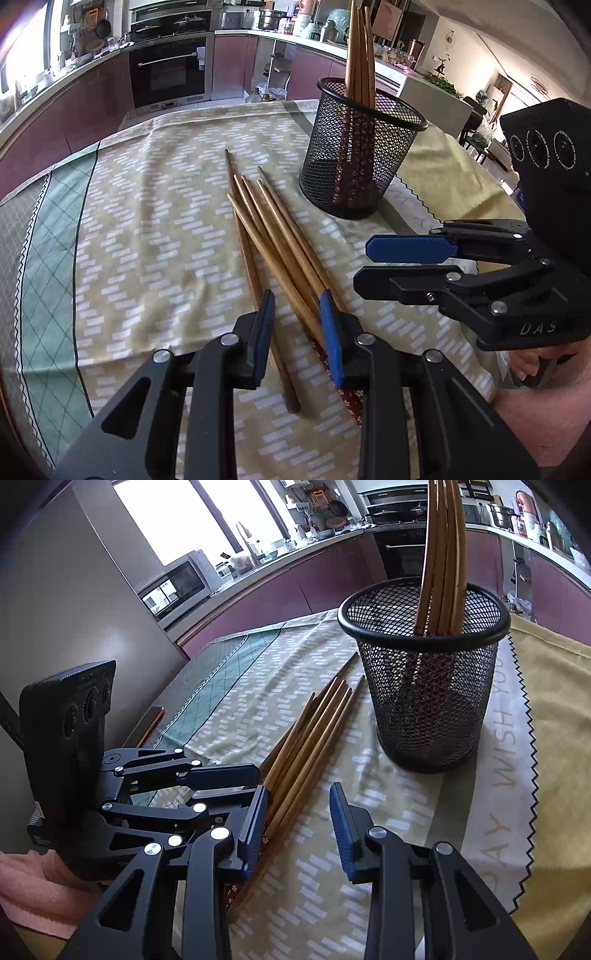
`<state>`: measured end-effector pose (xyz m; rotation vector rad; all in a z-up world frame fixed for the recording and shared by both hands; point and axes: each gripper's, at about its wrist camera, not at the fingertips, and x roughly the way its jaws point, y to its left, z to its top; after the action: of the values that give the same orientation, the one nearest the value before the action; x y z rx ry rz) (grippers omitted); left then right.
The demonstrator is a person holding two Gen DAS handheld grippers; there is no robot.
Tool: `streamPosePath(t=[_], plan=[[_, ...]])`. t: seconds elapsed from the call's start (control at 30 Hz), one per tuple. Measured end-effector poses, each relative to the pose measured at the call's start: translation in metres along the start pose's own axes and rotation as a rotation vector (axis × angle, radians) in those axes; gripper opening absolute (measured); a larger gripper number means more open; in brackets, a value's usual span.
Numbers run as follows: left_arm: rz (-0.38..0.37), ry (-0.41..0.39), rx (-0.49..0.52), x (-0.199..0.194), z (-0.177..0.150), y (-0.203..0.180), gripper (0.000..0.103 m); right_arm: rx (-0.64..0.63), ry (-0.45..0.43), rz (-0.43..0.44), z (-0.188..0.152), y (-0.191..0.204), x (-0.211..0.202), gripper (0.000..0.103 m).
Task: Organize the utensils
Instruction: 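Grasp a further chopstick with the left gripper while the right gripper grasps one too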
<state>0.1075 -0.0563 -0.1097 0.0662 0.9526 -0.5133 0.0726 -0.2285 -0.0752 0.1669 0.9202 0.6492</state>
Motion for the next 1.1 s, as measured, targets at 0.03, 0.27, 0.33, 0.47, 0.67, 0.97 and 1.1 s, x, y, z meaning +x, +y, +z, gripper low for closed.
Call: streamPosePath(t=[0.03, 0.27, 0.33, 0.47, 0.67, 0.97, 1.1], plan=[[-0.003, 0.003, -0.005, 0.001, 0.001, 0.001, 0.024, 0.002, 0.004, -0.002, 0.001, 0.0, 0.003, 0.033], [-0.012, 0.011, -0.069, 0.003, 0.003, 0.015, 0.011, 0.001, 0.03, -0.023, 0.0, 0.002, 0.013, 0.033], [-0.016, 0.01, -0.082, 0.001, 0.004, 0.019, 0.01, -0.003, 0.034, -0.03, 0.0, 0.002, 0.015, 0.033], [-0.006, -0.012, -0.091, -0.004, 0.005, 0.024, 0.01, -0.021, 0.04, -0.059, 0.003, 0.006, 0.021, 0.033], [0.052, -0.034, -0.065, -0.005, 0.008, 0.027, 0.011, -0.068, 0.046, -0.129, 0.002, 0.011, 0.022, 0.029], [0.105, -0.007, -0.034, 0.007, 0.005, 0.032, 0.016, -0.076, 0.062, -0.165, 0.002, 0.011, 0.019, 0.026], [0.113, -0.012, -0.063, 0.006, 0.002, 0.033, 0.011, -0.098, 0.065, -0.19, 0.004, 0.016, 0.023, 0.026]])
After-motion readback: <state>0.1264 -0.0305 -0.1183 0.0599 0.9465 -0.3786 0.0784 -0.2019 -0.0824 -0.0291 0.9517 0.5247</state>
